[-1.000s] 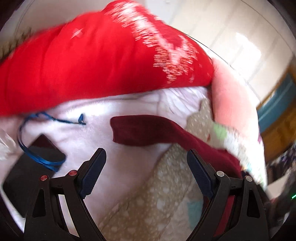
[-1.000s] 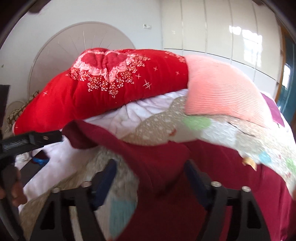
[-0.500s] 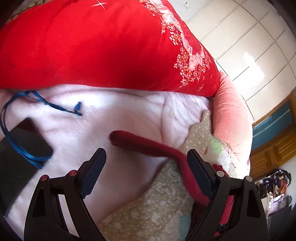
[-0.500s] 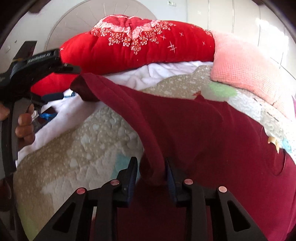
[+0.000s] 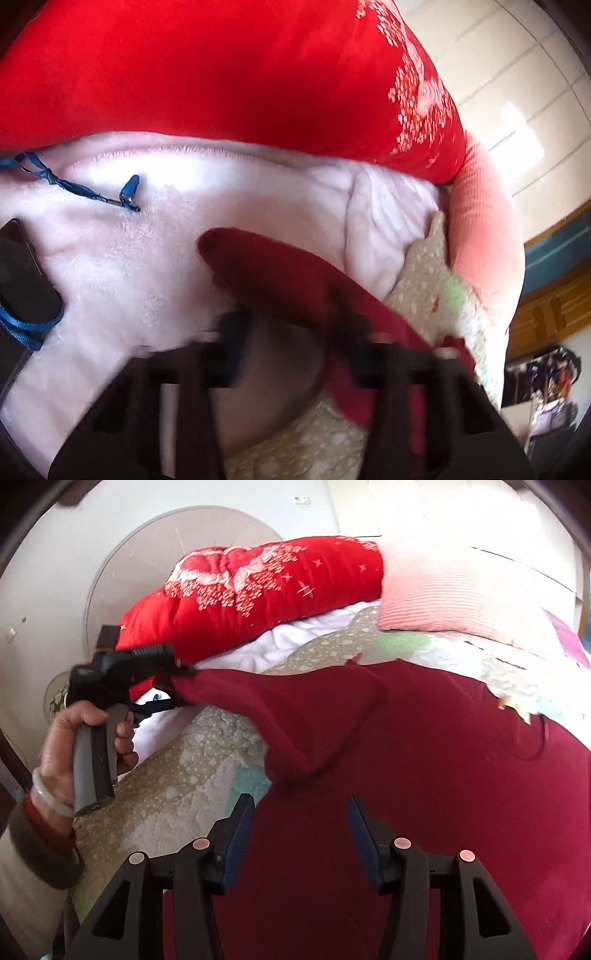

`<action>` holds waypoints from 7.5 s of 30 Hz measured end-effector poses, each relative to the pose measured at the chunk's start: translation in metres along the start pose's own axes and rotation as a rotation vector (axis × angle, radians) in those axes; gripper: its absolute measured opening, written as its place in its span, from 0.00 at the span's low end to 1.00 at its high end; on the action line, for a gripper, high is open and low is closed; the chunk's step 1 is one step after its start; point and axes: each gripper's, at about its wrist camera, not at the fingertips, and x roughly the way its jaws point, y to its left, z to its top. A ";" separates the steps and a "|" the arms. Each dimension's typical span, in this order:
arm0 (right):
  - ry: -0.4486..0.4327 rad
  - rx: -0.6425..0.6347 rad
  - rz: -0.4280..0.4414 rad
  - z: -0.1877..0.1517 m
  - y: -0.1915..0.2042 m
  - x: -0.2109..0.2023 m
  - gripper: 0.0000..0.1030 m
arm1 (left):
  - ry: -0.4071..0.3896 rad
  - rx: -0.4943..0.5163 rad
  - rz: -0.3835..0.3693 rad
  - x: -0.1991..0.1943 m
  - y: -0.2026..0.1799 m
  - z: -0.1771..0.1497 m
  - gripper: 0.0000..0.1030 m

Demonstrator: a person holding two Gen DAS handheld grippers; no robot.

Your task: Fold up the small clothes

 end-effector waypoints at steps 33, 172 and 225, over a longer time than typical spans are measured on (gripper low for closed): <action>-0.222 0.722 -0.230 -0.109 -0.211 -0.172 0.72 | 0.232 0.793 -0.573 -0.051 -0.289 -0.279 0.77; -0.236 0.367 -0.250 -0.086 -0.193 -0.192 0.55 | 0.140 0.731 -0.216 0.004 -0.252 -0.207 0.12; -0.004 0.362 -0.451 -0.087 -0.193 -0.116 0.55 | 0.068 0.720 0.019 0.001 -0.168 -0.199 0.61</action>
